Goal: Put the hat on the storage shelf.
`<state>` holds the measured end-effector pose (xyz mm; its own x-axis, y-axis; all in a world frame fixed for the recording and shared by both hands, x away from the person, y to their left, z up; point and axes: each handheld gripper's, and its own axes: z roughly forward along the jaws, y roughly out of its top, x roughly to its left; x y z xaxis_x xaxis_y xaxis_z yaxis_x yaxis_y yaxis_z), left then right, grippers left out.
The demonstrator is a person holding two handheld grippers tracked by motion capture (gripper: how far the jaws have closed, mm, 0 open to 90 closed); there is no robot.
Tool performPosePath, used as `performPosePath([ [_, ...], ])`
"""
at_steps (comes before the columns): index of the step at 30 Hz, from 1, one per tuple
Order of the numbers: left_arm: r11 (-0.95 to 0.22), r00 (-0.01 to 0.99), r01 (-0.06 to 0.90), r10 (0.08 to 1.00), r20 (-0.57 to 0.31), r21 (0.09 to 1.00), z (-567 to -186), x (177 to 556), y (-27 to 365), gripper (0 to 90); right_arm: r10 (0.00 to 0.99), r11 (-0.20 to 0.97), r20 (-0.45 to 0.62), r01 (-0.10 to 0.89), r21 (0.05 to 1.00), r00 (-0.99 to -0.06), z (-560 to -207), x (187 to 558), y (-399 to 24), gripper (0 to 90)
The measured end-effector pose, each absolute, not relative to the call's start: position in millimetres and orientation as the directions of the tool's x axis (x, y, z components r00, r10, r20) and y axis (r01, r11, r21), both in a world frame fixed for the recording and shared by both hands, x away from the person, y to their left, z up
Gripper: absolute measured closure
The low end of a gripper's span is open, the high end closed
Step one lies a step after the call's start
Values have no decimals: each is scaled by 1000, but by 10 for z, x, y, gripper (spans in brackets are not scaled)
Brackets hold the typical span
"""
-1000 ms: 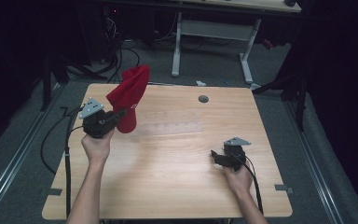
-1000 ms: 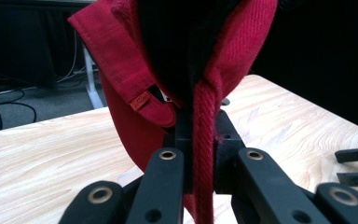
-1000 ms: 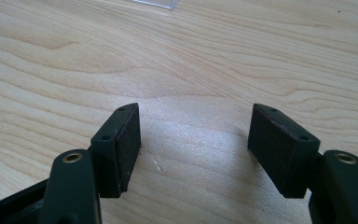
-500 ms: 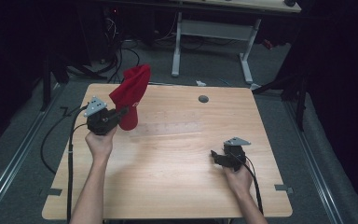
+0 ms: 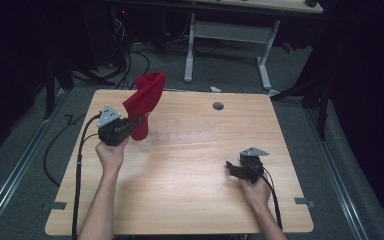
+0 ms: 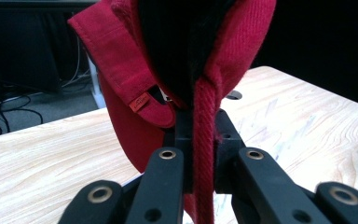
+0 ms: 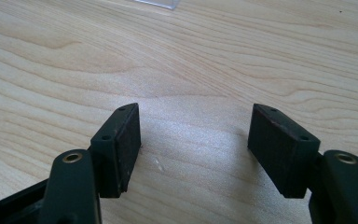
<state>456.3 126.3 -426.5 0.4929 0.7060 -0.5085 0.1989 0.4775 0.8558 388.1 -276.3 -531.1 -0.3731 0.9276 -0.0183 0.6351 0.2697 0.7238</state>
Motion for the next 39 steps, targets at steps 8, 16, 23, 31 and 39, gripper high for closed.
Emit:
performPosePath([
  [8,517,470,191,698,-540,834,-4392,4523,1291,840,927,271,-19,635,724,-374,-5311,3881,-2763,347],
  [16,521,439,221,702,-561,825,-4501,4490,1299,832,927,271,-19,635,724,-374,-5311,3882,-2764,347],
  [23,526,417,249,699,-580,813,-4522,4451,1316,819,927,271,-19,635,724,-374,-5311,3881,-2763,347],
  [31,517,398,294,698,-595,804,-4557,4395,1332,790,927,271,-19,635,724,-374,-5311,3882,-2763,347],
  [39,504,380,313,710,-593,805,-4574,4364,1308,712,927,271,-19,635,724,-374,-5311,3881,-2763,347],
])
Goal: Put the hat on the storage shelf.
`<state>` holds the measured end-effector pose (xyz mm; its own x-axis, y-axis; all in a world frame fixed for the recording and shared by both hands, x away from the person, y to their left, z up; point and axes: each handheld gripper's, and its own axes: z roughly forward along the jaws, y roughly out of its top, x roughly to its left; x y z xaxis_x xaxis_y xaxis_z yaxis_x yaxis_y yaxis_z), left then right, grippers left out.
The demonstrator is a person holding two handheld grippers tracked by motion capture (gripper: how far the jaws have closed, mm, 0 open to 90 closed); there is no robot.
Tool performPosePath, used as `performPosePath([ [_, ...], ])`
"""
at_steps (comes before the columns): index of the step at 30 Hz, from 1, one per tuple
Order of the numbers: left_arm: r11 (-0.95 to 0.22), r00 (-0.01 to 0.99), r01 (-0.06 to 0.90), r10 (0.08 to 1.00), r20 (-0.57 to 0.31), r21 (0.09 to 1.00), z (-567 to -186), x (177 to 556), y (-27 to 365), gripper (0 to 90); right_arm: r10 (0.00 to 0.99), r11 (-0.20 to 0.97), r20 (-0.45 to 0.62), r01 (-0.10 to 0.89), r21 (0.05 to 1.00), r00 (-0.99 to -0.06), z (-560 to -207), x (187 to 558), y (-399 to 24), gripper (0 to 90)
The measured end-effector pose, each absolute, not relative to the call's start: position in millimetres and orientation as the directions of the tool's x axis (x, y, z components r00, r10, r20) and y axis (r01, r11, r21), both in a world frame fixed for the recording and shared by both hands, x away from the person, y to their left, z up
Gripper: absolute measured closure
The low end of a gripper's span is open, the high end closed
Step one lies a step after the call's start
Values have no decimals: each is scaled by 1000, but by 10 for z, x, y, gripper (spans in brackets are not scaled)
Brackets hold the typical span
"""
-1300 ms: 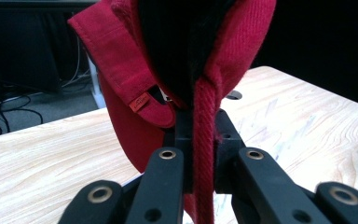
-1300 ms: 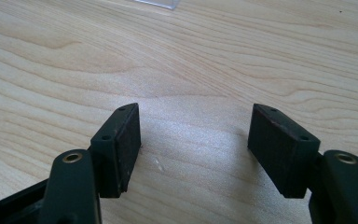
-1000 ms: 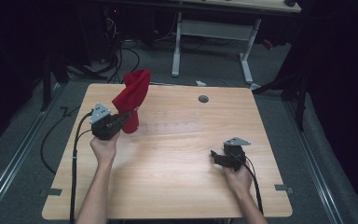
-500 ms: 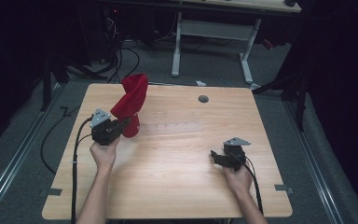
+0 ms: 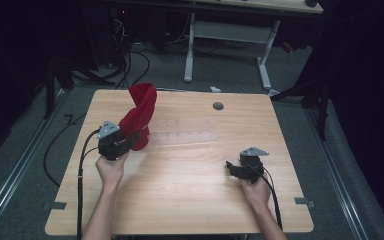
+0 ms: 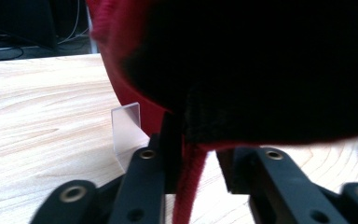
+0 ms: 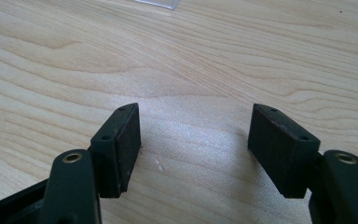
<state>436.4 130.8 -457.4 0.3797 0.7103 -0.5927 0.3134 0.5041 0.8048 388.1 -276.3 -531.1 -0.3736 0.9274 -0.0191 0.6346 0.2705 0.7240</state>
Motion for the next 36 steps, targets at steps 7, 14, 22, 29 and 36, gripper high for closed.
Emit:
performPosePath([
  [7,500,366,326,716,-595,802,-4548,4335,1320,503,927,270,-18,635,724,-374,-5311,3881,-2763,346],
  [14,499,352,327,724,-594,802,-4547,4269,1364,420,927,270,-18,635,724,-374,-5311,3881,-2762,346],
  [22,496,342,321,734,-587,807,-4567,4130,1427,393,927,270,-18,635,724,-374,-5311,3881,-2763,346],
  [29,471,337,321,754,-564,822,-4602,4024,1451,404,927,270,-18,635,724,-374,-5311,3881,-2763,346],
  [36,488,315,338,747,-586,804,-4641,3939,1508,404,927,270,-19,635,724,-374,-5311,3881,-2763,346],
])
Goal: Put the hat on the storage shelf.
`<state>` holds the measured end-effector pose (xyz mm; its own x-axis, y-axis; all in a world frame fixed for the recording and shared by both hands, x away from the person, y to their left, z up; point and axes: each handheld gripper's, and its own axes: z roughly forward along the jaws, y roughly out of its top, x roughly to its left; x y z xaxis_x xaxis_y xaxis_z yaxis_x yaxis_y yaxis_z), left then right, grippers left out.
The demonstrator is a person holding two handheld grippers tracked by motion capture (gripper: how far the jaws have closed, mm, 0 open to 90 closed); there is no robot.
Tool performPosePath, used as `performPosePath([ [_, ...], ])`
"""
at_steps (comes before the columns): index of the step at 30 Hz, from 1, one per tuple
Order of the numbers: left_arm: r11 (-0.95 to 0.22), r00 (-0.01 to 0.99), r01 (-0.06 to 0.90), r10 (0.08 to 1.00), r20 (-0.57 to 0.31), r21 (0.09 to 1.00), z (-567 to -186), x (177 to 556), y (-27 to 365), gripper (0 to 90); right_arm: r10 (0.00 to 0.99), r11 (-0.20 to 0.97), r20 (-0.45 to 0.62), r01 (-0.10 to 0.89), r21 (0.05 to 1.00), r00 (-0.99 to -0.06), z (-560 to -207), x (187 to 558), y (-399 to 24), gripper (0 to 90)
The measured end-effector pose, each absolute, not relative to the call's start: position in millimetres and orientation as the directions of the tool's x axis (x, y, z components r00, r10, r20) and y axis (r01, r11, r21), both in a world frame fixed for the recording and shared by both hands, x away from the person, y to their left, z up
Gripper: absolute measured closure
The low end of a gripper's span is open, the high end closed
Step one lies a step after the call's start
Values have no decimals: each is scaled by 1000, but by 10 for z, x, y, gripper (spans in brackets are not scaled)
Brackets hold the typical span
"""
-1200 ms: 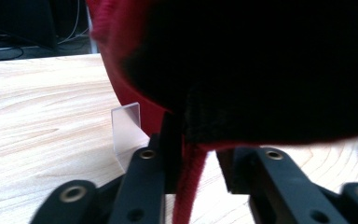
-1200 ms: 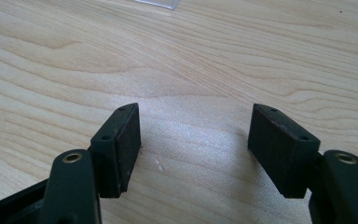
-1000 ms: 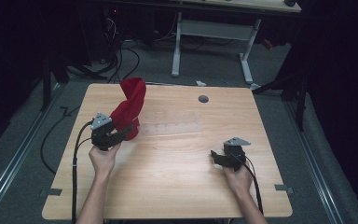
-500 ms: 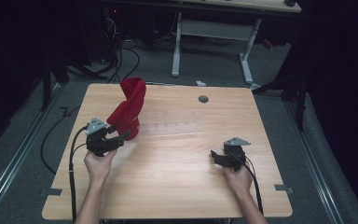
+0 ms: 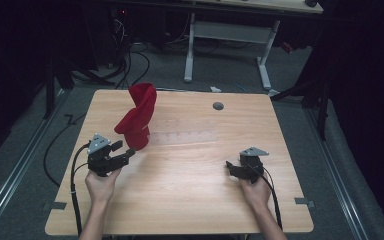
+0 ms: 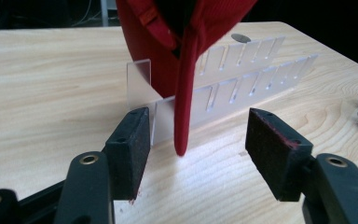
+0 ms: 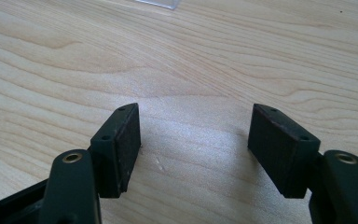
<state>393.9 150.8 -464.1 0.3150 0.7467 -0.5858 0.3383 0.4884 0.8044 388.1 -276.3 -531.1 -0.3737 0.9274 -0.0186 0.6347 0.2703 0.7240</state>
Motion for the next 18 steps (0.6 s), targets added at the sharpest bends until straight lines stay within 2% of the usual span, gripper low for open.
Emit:
performPosePath([
  [18,455,329,415,732,-596,788,-4895,3746,1285,399,928,270,-18,635,724,-373,-5311,3880,-2761,346],
])
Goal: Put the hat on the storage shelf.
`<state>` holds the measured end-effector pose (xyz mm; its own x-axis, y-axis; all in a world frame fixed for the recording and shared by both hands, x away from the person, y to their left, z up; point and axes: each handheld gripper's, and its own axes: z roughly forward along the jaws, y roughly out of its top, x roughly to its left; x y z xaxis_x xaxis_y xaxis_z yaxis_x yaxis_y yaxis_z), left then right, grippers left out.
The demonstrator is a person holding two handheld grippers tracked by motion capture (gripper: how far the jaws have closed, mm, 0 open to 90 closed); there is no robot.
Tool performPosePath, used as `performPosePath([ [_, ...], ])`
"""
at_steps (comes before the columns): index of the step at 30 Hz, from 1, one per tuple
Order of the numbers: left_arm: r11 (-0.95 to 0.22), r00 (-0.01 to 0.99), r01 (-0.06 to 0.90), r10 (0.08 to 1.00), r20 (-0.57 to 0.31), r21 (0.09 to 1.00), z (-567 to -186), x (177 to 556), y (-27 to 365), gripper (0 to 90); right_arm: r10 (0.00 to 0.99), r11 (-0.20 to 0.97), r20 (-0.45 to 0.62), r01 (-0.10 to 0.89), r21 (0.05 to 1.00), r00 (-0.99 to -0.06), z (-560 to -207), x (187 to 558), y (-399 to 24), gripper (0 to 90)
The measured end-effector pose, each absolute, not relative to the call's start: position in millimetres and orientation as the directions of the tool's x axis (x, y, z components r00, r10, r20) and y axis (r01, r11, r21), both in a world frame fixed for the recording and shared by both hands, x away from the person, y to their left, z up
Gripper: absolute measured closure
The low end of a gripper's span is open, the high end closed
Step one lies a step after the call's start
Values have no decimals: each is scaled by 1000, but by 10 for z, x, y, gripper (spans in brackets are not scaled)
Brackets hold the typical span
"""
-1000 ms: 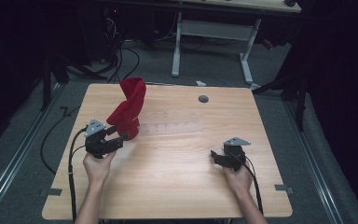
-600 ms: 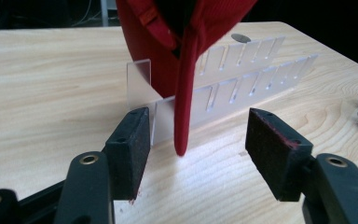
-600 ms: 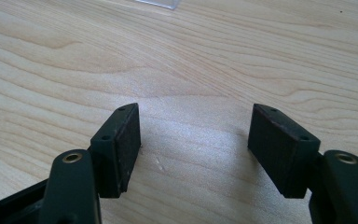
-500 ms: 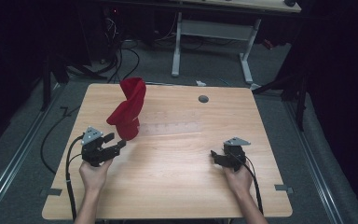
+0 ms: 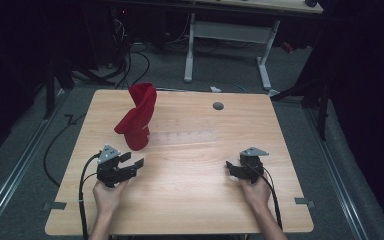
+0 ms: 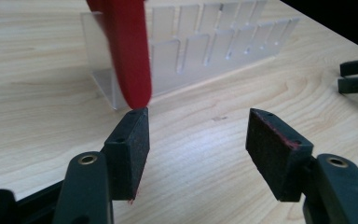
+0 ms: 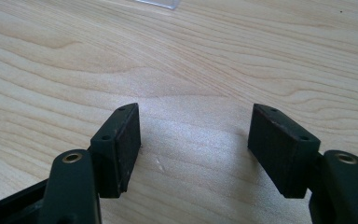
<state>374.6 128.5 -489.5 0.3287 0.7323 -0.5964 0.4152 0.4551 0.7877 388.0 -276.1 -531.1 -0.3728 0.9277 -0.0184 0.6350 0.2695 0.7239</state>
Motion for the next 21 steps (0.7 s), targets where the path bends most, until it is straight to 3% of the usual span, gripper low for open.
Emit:
performPosePath([
  [21,349,363,489,752,-550,800,-5168,3711,833,385,928,270,-18,636,723,-373,-5311,3877,-2760,345],
])
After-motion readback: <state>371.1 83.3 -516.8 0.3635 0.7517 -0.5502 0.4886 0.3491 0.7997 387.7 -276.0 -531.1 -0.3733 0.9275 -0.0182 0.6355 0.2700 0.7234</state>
